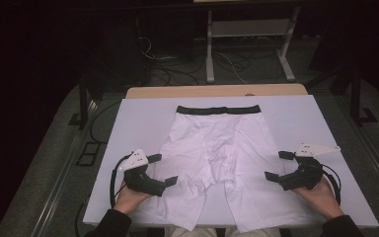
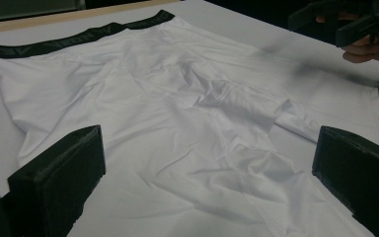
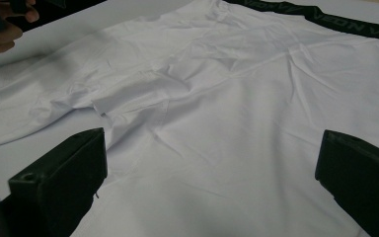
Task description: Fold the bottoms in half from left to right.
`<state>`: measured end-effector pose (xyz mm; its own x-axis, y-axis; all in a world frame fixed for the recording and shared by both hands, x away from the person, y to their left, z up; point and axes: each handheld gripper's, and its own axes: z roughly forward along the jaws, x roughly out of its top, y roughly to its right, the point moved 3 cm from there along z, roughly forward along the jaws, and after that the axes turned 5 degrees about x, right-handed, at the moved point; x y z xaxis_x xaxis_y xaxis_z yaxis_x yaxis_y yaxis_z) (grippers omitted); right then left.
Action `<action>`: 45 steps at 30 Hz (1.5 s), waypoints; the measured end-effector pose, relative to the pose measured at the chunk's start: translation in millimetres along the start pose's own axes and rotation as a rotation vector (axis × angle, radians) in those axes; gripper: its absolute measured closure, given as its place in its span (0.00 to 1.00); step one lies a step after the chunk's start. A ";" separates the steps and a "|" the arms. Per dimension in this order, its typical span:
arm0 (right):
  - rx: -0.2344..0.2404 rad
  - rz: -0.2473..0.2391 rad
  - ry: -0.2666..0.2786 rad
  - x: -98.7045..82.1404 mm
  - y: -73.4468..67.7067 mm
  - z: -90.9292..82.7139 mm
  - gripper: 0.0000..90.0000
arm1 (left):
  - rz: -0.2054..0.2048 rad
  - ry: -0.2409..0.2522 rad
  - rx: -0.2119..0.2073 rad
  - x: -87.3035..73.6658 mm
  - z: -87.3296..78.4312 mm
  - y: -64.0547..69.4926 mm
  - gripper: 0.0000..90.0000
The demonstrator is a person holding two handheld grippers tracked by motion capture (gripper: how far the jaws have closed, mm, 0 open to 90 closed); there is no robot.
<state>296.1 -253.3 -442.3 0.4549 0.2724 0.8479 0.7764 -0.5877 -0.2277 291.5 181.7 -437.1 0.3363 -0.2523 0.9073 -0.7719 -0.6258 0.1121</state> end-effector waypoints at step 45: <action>-0.032 -0.067 -0.008 43.2 -5.2 9.0 0.00 | -0.009 0.014 0.015 0.6 -4.7 1.1 0.00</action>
<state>315.7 -231.7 -408.8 0.4056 0.3180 0.8570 0.7909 -0.5921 -0.1546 288.3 184.3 -434.5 0.3361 -0.2363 0.9117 -0.7607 -0.6389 0.1149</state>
